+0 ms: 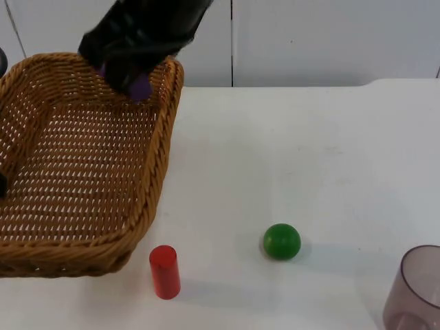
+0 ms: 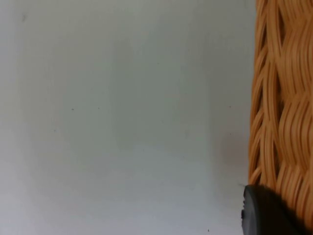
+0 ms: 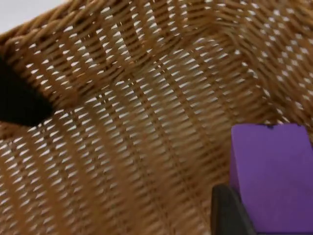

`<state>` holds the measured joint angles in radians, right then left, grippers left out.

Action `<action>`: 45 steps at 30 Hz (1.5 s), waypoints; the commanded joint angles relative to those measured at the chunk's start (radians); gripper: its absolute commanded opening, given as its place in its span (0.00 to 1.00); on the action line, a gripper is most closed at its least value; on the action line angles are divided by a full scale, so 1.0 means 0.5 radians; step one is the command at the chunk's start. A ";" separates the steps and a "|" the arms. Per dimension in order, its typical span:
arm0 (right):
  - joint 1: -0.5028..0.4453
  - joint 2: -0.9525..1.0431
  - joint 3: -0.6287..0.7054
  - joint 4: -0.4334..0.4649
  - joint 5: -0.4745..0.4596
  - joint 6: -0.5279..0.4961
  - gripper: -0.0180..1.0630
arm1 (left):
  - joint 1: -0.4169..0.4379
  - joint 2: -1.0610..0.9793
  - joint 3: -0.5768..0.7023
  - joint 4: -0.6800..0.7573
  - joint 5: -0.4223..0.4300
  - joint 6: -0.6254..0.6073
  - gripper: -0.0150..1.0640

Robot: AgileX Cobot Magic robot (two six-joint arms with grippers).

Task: Pick up the basket with the left hand and place the triangular block into the basket with the right hand.

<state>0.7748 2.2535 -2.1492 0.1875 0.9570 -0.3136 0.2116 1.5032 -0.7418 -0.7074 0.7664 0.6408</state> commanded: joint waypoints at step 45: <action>-0.345 -2.216 1.937 0.048 -0.895 -0.011 0.62 | -0.030 0.062 -0.169 -0.240 -0.043 -0.039 0.01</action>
<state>0.6060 1.1716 -1.2040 0.2101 0.5553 -0.3159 0.2056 1.5254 -0.7908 -0.7628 0.7452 0.6364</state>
